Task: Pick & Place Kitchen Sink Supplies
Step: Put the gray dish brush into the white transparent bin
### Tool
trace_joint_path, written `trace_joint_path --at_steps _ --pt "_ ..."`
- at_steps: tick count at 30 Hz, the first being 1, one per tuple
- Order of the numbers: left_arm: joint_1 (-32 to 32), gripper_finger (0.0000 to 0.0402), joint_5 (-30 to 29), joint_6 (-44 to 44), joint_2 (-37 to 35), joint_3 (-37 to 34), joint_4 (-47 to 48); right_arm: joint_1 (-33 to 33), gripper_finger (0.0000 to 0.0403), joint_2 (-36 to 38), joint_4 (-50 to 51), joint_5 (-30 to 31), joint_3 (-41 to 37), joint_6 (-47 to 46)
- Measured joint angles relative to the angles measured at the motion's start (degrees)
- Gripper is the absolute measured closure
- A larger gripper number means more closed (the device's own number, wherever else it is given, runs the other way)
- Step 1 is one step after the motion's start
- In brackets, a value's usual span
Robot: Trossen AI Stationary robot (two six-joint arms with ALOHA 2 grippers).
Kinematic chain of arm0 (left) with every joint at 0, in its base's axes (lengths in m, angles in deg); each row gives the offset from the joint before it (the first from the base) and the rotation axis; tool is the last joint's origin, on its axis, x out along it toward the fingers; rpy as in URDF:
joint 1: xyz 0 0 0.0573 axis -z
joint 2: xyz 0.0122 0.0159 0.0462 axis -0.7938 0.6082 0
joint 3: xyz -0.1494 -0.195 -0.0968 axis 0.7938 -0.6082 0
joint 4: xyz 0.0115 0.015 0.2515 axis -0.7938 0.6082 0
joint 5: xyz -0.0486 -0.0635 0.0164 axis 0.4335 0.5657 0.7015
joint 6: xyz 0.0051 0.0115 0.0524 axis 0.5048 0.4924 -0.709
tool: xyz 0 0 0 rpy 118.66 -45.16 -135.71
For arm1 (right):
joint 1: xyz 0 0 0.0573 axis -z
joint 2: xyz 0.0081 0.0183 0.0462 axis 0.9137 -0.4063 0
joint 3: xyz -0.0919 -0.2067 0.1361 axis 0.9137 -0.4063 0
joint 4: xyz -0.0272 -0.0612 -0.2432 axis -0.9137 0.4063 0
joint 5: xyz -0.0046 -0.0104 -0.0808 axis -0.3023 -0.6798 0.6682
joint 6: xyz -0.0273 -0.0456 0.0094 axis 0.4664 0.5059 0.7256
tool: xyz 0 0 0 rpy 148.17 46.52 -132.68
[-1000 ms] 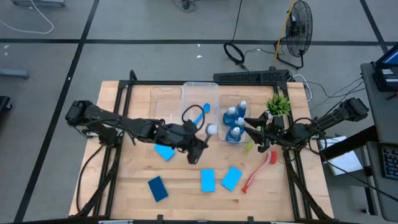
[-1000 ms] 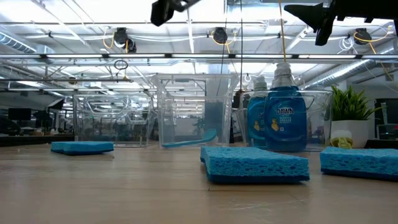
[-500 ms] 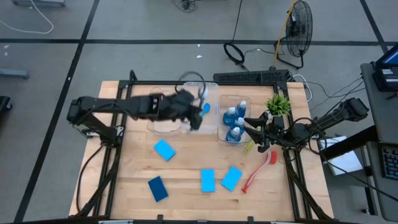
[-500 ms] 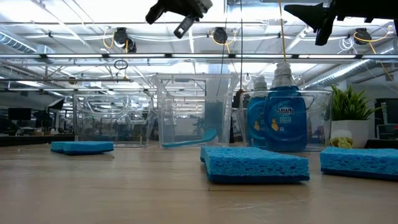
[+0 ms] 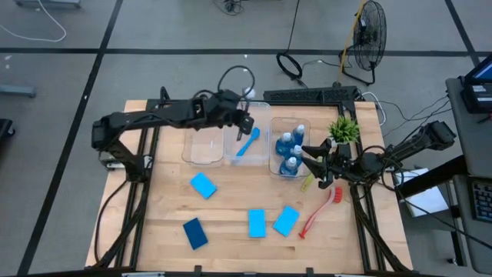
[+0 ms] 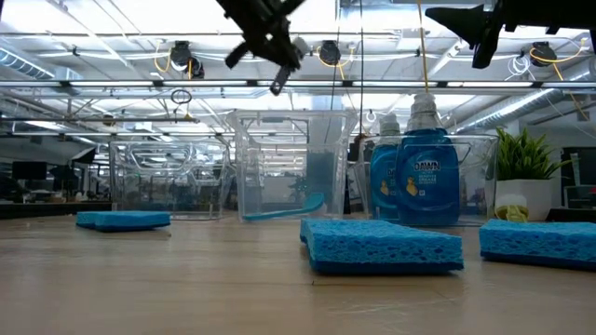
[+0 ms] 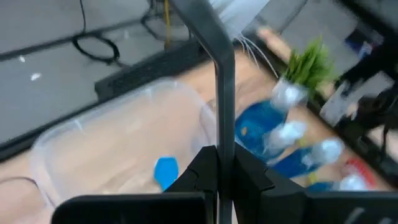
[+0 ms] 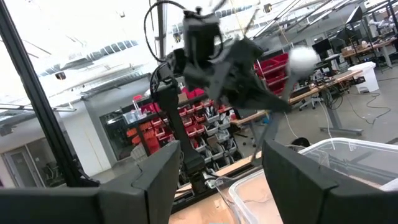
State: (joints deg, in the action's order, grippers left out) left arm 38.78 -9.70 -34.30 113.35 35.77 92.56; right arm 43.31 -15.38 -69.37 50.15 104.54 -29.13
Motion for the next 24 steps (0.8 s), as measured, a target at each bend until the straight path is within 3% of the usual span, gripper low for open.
trace_joint_path --at_steps 11,24 --pt "-4.6 0.0383 10.5 -2.2 10.2 -0.1 0.0 0.0 0.019 0.0 0.4 0.2 0.0 -0.2" --pt "-5.2 0.0383 12.7 -2.7 13.9 -0.1 1.1 0.0 0.019 0.0 0.4 0.2 0.0 -0.2"
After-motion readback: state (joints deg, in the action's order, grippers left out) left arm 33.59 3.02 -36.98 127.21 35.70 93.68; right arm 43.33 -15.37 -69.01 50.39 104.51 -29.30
